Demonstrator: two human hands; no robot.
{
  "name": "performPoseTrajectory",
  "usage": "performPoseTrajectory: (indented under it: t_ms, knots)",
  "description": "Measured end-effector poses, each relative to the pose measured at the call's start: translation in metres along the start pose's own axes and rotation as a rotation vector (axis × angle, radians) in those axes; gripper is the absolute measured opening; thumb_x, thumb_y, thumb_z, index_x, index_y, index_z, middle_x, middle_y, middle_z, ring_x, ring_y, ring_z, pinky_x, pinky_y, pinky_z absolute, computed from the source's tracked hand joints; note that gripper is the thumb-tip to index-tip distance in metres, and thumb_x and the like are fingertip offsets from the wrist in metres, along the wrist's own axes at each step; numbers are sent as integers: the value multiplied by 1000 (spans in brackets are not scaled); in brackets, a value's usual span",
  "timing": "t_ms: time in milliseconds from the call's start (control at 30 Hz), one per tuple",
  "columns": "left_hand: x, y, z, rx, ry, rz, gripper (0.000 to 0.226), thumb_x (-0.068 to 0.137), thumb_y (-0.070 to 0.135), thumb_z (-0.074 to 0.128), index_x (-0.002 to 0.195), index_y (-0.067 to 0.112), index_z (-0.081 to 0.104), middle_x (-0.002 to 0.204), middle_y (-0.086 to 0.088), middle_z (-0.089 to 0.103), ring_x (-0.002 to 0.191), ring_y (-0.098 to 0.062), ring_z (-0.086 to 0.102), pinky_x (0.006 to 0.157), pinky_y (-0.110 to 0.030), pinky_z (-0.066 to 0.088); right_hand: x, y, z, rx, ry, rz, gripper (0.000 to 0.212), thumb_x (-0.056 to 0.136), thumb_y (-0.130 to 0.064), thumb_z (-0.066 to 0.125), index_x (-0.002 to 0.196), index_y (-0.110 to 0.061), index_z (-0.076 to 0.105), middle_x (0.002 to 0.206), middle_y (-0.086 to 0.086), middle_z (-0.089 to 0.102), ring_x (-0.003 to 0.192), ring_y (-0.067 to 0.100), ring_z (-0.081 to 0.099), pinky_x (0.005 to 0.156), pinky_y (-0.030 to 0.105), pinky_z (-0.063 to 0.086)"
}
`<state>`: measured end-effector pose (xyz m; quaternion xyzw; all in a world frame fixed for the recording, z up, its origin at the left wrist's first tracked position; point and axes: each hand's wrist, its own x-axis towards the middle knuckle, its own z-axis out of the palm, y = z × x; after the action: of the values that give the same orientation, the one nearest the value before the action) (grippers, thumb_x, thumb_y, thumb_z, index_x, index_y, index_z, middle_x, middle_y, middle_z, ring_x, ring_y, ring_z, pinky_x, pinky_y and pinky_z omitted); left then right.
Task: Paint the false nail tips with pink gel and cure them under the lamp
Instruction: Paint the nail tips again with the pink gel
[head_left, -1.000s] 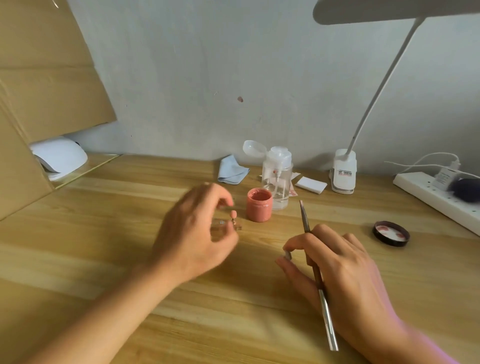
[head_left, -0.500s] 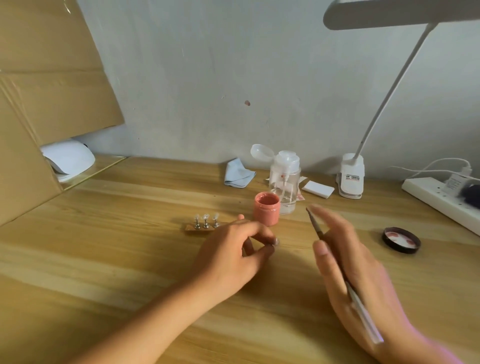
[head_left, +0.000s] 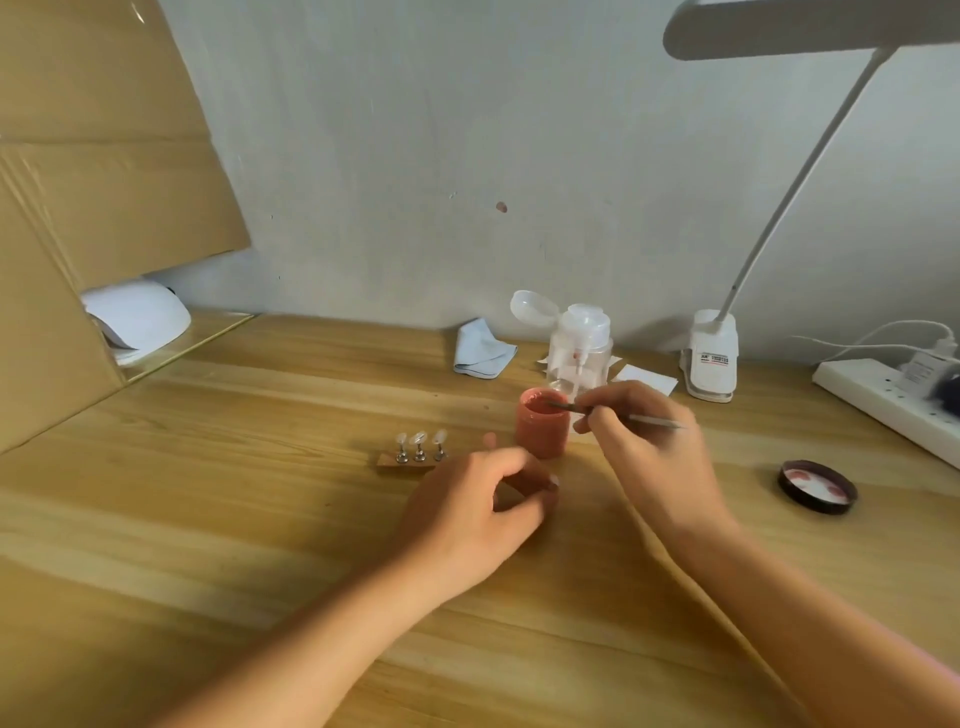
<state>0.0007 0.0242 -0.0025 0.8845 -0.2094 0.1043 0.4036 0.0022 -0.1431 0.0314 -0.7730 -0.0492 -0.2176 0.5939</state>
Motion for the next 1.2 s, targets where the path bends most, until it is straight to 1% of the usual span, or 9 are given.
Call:
performPoseTrajectory:
  t_ms: [200,333,533,800,1000,1033,1067,1100,1200]
  knots:
    - [-1,-1,3,-5,-13,-1,6,89,36,68,87,33,73,47,37,50,35,2,41,91,4,28,-8,18,1,-92,60,-16,17,82,-13,61,79,-28,69,75,-9,72,74,13,67,72,31,52]
    - [-2,1,4,-17,-19,-10,9,88,41,66,80,38,70,48,37,50,37,5,42,98,-30,45,-8,19,0,-103,70,-48,14,82,-11,60,83,-24,68,73,-3,70,71,17,65,69,29,49]
    - [0,-1,5,-51,-37,-65,7,84,44,62,88,41,67,39,16,47,36,-6,36,100,-46,47,-7,21,1,-154,25,-70,10,86,-15,60,86,-22,67,72,-3,72,71,26,65,70,31,49]
    - [8,-1,-2,-121,-119,-76,18,86,28,74,75,41,68,31,11,36,31,-6,27,114,-9,17,-9,19,0,-123,15,-77,10,89,-13,59,86,-20,65,71,-4,71,72,25,64,72,31,49]
    - [9,-6,2,-137,-79,-24,16,84,29,76,77,42,69,34,16,44,33,-6,27,118,-13,15,-10,18,-1,-93,30,-90,14,92,-14,57,88,-25,65,74,-9,71,68,11,62,67,25,48]
    - [9,-7,3,-139,-67,-8,16,84,29,76,78,43,69,38,22,48,36,-5,28,118,-14,16,-11,16,-2,-62,27,-76,14,92,-17,55,91,-27,65,76,-7,72,69,12,63,70,30,51]
    - [8,-9,3,-130,-59,2,17,84,30,76,79,44,69,44,29,52,49,-2,61,117,-14,17,-12,14,-2,-11,17,-50,15,90,-21,52,95,-27,64,79,-3,73,70,15,64,71,35,53]
    - [9,-11,3,-118,-49,7,19,83,31,77,78,47,69,52,34,56,96,4,49,115,-14,19,-12,12,-2,47,8,-19,20,86,-24,48,98,-25,64,81,1,74,71,18,66,69,37,54]
    - [11,-15,5,-69,-31,-5,16,82,38,77,78,51,69,57,37,57,117,-23,41,103,-8,26,-11,2,-5,222,10,70,25,83,-21,47,97,-11,65,82,8,74,69,18,66,59,27,52]
